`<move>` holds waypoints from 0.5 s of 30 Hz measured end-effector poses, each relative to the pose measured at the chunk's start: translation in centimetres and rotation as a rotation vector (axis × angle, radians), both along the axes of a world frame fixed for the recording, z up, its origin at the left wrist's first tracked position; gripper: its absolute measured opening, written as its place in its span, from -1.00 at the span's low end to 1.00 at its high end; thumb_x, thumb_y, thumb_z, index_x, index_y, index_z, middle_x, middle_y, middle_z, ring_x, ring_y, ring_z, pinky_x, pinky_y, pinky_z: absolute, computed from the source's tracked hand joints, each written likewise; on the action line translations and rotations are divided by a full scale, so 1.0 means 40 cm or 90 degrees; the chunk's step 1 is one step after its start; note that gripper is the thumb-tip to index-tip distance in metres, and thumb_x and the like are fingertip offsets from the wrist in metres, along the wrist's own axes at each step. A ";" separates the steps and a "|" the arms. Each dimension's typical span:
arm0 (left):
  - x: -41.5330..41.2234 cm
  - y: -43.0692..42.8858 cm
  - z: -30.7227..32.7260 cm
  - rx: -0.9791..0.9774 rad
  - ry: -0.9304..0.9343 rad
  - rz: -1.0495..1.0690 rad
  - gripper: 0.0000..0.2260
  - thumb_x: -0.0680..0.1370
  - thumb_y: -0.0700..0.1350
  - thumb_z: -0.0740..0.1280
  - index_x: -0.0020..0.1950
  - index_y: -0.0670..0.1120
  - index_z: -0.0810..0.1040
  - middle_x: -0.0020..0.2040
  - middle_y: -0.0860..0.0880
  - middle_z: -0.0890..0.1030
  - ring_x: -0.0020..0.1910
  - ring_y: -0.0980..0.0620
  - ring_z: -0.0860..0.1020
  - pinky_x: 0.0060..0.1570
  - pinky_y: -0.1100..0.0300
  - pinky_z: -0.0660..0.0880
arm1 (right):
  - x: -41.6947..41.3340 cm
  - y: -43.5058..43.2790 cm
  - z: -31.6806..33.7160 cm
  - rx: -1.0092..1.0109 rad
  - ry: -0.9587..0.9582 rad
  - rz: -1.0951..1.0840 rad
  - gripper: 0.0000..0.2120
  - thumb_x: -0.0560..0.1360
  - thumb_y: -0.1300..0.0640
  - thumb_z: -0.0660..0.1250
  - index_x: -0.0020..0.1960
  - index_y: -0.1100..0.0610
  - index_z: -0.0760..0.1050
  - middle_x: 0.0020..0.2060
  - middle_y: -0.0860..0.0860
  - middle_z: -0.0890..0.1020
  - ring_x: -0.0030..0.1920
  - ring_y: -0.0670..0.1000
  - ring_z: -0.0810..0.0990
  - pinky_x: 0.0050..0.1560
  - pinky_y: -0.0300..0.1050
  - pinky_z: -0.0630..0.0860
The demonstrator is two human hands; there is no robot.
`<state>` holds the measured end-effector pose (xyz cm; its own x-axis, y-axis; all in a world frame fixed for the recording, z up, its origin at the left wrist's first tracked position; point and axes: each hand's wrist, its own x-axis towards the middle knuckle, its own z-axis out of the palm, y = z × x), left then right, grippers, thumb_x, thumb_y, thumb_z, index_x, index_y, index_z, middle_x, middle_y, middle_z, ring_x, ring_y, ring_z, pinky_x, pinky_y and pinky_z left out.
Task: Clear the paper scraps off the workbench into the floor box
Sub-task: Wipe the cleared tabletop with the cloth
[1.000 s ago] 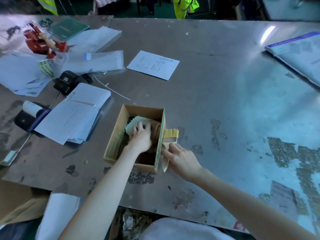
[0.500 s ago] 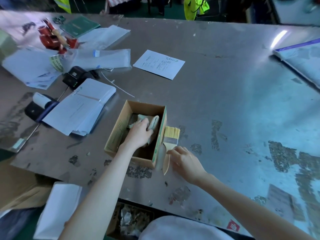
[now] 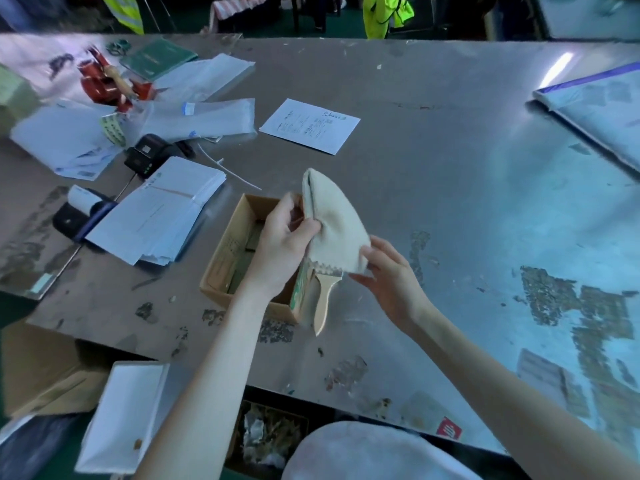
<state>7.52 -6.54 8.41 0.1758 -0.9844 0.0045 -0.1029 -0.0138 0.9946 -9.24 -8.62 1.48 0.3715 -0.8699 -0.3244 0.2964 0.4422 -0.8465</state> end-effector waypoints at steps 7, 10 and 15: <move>-0.130 -0.010 -0.040 0.008 0.032 -0.100 -0.89 0.46 -0.15 0.28 -0.04 -0.10 0.43 -0.12 -0.03 0.55 -0.13 0.10 0.53 -0.11 0.17 0.44 | -0.118 0.014 0.001 0.197 -0.262 0.004 -0.63 0.46 -0.02 0.34 0.20 0.13 0.57 0.12 0.15 0.61 0.11 0.15 0.55 0.27 0.14 0.31; -0.176 -0.015 -0.082 0.056 -0.035 -0.114 -0.87 0.49 -0.09 0.28 0.00 -0.10 0.44 -0.08 -0.08 0.59 -0.08 -0.01 0.56 -0.04 0.05 0.45 | -0.173 0.025 0.010 0.220 -0.295 -0.067 -0.74 0.47 0.23 0.26 0.10 0.22 0.61 0.06 0.16 0.66 0.03 0.10 0.65 0.21 0.02 0.51; -0.263 -0.015 -0.138 0.127 -0.038 -0.083 -0.88 0.58 -0.14 0.23 0.10 -0.10 0.45 -0.09 -0.03 0.60 -0.08 0.01 0.57 -0.07 0.10 0.47 | -0.253 0.035 0.001 0.197 -0.219 -0.188 -0.66 0.33 0.34 0.29 0.10 0.24 0.53 -0.04 0.14 0.69 -0.08 0.06 0.68 -0.13 -0.08 0.62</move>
<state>-2.99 -7.16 2.91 0.0532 -0.9812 -0.1857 -0.1749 -0.1923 0.9656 -19.35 -7.20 1.51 0.2560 -0.8361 -0.4852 0.6821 0.5119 -0.5222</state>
